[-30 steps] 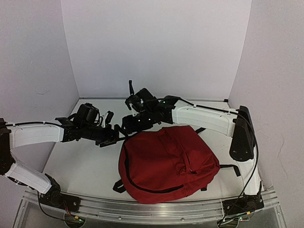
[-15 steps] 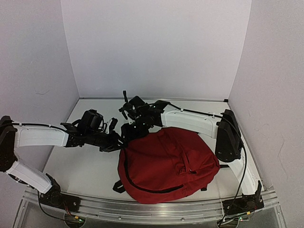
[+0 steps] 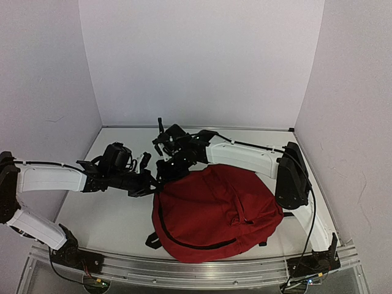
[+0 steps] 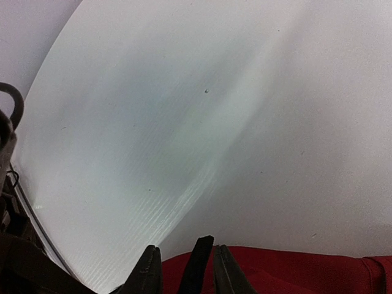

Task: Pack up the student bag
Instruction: Zip the student bag at the center of the board.

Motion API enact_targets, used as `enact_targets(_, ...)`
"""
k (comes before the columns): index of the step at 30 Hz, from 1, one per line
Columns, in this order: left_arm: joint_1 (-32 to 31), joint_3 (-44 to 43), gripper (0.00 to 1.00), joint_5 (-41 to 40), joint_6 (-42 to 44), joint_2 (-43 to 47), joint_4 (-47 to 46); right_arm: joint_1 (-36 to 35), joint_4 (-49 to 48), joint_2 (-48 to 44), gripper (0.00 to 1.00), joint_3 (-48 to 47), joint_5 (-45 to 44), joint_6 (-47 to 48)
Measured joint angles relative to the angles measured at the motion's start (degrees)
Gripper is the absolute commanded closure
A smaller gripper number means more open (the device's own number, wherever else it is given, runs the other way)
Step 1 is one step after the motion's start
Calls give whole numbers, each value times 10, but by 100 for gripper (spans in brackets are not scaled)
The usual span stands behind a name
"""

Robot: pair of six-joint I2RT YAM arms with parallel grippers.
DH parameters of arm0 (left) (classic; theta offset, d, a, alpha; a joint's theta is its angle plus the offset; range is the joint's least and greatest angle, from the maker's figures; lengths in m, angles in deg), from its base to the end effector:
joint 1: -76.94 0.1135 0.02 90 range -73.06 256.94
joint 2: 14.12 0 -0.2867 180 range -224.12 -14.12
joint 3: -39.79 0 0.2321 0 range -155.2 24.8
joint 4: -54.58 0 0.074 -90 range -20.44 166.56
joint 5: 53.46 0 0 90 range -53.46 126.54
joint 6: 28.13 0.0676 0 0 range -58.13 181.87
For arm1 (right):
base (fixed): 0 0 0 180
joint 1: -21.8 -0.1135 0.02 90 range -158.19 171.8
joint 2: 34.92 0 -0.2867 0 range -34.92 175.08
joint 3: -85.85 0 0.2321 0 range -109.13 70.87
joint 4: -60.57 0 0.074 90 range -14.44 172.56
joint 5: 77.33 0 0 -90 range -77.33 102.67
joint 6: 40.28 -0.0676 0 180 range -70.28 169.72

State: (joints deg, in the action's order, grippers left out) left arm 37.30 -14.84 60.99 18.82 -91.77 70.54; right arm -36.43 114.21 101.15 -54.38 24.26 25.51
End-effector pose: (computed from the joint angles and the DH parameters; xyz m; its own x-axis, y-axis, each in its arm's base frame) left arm 0.1960 -0.1987 0.2175 -0.9196 -0.0452 -0.3903 0.2748 0.6362 -0.7209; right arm 0.2775 0.4740 0.2226 -0.7348 -0.4234 -0.5299 -0.6581 0.6342 0.4057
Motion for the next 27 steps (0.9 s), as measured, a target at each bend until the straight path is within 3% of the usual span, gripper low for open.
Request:
enact_targets(3,-1,0,100,-1,0,2,0,0,-1,0,100,0,-4,-4)
enact_targets(8,-2,0,100,-13,-3,6,6,-2,-17,-3,100,7,-34,-22)
enact_targets(19,-7,0,100,-36,-35,39,16,-17,-98,-128,100,173,-190,-78)
enact_targets(27,-7,0,100,-41,-38,41,22,-17,-126,-164,100,246,-309,-102)
